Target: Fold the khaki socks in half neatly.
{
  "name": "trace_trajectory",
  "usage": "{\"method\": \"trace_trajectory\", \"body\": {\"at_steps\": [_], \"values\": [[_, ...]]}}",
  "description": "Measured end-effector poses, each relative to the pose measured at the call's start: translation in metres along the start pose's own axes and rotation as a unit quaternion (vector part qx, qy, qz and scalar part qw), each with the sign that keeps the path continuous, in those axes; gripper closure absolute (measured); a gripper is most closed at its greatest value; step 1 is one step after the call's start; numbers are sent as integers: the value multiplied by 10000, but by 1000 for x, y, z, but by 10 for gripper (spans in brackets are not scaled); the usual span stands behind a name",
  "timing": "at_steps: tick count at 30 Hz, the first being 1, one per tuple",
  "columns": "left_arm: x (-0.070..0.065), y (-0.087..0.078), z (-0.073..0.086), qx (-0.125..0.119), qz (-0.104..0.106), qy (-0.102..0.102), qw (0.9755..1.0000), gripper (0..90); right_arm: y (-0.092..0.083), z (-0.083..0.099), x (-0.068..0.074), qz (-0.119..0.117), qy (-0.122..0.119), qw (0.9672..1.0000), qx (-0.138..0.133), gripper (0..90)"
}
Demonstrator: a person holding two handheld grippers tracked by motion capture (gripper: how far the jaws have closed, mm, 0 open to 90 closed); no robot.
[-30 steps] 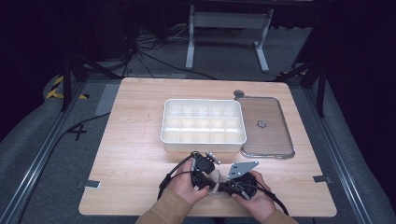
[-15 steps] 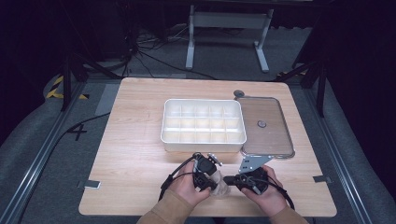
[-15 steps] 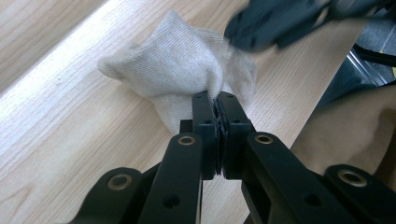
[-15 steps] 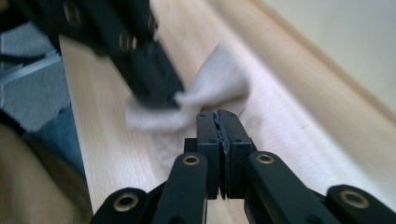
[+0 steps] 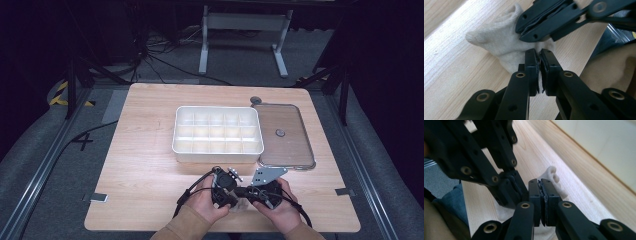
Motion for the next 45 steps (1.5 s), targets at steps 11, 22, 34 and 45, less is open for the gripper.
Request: {"method": "trace_trajectory", "body": {"at_steps": [11,22,34,45], "values": [[11,-20,-3,-389,-91,-73,9992,815,5,14,-4,-6,99,9996,270,882],[0,1,5,37,-68,180,9998,858,3,20,-3,-95,221,9988,435,875],[-5,10,5,74,-148,305,9994,867,-11,21,-4,-135,417,9977,515,829],[-11,14,4,72,-164,315,9993,873,-19,15,-11,82,660,9970,405,682]]}}
Point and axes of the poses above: each handheld gripper's, and its own axes: y roughly forward along the jaws, z roughly out of its underside, x roughly to its left, the point moved 9 cm from there along y, roughly forward along the jaws, and after that the axes turned 13 degrees about -y, right-handed, at the moved point
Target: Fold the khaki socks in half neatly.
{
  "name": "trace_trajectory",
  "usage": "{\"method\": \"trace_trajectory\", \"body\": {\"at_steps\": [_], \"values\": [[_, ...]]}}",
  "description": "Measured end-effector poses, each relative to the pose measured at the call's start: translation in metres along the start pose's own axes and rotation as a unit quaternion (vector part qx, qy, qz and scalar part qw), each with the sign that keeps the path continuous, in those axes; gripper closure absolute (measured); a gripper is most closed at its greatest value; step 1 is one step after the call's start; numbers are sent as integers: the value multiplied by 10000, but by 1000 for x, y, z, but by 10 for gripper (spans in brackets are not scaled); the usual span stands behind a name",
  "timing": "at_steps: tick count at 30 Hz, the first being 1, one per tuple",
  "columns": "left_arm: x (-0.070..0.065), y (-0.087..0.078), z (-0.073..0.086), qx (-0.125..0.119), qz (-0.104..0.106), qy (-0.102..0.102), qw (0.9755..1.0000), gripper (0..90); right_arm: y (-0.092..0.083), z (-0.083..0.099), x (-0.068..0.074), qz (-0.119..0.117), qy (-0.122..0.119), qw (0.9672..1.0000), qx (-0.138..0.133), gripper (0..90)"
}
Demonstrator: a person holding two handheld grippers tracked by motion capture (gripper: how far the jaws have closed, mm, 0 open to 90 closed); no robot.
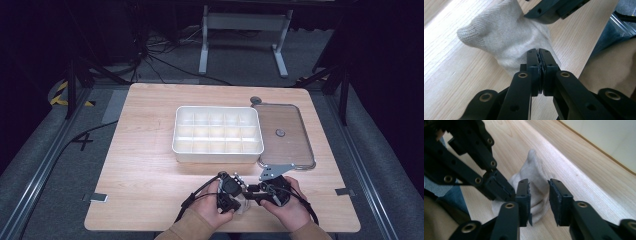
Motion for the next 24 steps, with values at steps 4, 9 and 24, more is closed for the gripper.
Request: {"method": "trace_trajectory", "body": {"at_steps": [4,9,24], "values": [[0,0,0,-18,18,3,10000,875,1,2,-3,35,113,9999,46,622],[0,1,0,-24,-2,11,10000,875,6,3,-2,16,200,9998,94,589],[0,0,2,-59,-22,25,10000,877,23,13,0,-376,507,9976,285,534]]}}
Point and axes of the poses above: each handheld gripper's, and its own axes: y roughly forward along the jaws, z roughly out of its underside, x roughly to its left, the point moved 9 cm from there along y, roughly forward along the jaws, and after that the axes turned 13 degrees about -y, right-handed, at the moved point
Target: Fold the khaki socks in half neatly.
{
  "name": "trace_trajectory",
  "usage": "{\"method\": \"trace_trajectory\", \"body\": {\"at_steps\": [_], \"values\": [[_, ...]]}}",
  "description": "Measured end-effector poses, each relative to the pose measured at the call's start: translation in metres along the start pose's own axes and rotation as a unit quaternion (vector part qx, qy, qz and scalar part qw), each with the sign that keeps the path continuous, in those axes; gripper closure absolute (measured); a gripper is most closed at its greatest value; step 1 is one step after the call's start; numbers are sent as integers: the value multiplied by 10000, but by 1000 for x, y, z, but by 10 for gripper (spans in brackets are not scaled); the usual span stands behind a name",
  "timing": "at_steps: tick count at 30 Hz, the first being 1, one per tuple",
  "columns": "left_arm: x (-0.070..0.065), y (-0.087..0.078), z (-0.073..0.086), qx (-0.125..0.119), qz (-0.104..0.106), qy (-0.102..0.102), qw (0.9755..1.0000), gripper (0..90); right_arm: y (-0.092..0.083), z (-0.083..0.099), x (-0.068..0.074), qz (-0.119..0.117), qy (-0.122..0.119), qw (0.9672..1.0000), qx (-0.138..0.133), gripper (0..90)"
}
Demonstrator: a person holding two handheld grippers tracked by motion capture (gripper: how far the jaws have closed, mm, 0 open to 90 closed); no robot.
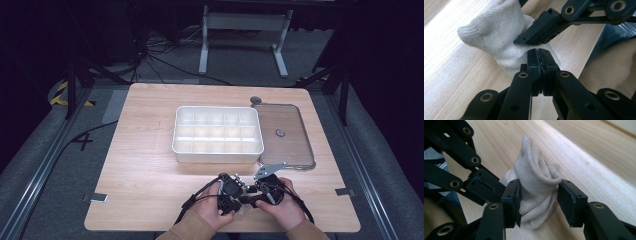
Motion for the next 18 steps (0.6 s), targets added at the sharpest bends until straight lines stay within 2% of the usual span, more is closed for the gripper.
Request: {"method": "trace_trajectory", "body": {"at_steps": [4,9,12,15,18], "values": [[1,-1,1,-9,15,27,10000,874,3,3,-1,-202,201,9996,-33,528],[3,-8,4,12,81,-44,10000,829,5,3,-2,-333,264,9991,-79,542],[6,-13,5,20,63,-38,10000,805,6,3,-1,-478,288,9984,-88,619],[10,-20,6,1,144,-55,9999,784,7,4,0,-704,394,9967,-104,694],[16,-30,4,-179,155,-137,9996,779,6,3,1,-732,367,9966,-71,729]]}}
Point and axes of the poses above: each handheld gripper's, and its own axes: y roughly forward along the jaws, z roughly out of its underside, x roughly to its left, the point moved 9 cm from there along y, roughly forward along the jaws, and after that the axes turned 13 degrees about -y, right-handed, at the moved point
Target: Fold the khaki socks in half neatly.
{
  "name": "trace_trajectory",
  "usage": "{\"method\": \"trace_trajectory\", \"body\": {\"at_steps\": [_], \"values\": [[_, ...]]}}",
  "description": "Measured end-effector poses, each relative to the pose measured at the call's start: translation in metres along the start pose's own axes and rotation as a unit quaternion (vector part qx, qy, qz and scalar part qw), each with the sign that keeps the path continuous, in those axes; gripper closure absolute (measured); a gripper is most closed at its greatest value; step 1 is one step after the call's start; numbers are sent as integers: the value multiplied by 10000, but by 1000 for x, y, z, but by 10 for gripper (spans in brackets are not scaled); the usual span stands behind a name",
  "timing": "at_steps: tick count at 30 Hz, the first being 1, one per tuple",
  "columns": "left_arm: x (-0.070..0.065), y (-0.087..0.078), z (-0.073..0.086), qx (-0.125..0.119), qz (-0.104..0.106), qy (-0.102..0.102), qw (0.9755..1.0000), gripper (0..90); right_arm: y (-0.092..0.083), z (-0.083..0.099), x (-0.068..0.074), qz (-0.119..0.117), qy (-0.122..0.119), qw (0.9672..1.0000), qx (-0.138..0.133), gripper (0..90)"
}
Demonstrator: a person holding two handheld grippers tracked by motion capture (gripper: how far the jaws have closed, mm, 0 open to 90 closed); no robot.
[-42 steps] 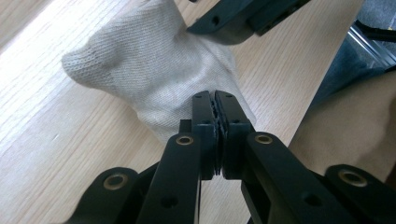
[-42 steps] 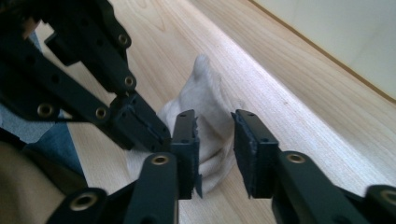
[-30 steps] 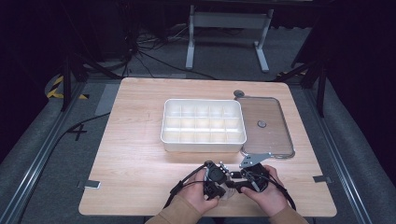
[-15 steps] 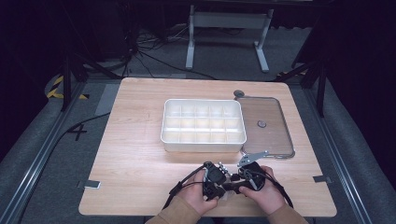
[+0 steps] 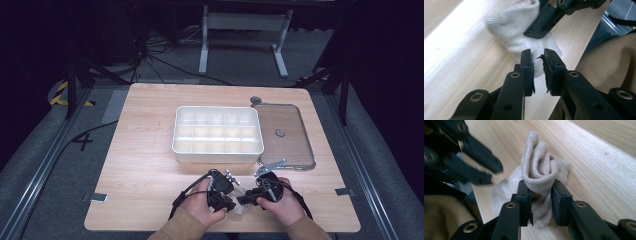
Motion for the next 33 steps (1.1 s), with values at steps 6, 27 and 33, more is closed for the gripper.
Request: {"method": "trace_trajectory", "body": {"at_steps": [6,27,33], "values": [[12,-11,-1,-120,-56,-177,9998,770,0,0,4,-80,-38,9999,122,761],[37,-34,-3,-449,-98,-435,9980,751,-20,-14,11,206,-466,9987,60,770],[41,-38,-3,-493,-99,-459,9977,747,-28,-19,11,307,-532,9981,-102,770]]}}
Point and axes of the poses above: each handheld gripper's, and its own axes: y roughly forward along the jaws, z roughly out of its underside, x roughly to its left, the point moved 9 cm from there along y, roughly forward along the jaws, and after that the axes turned 13 degrees about -y, right-handed, at the moved point
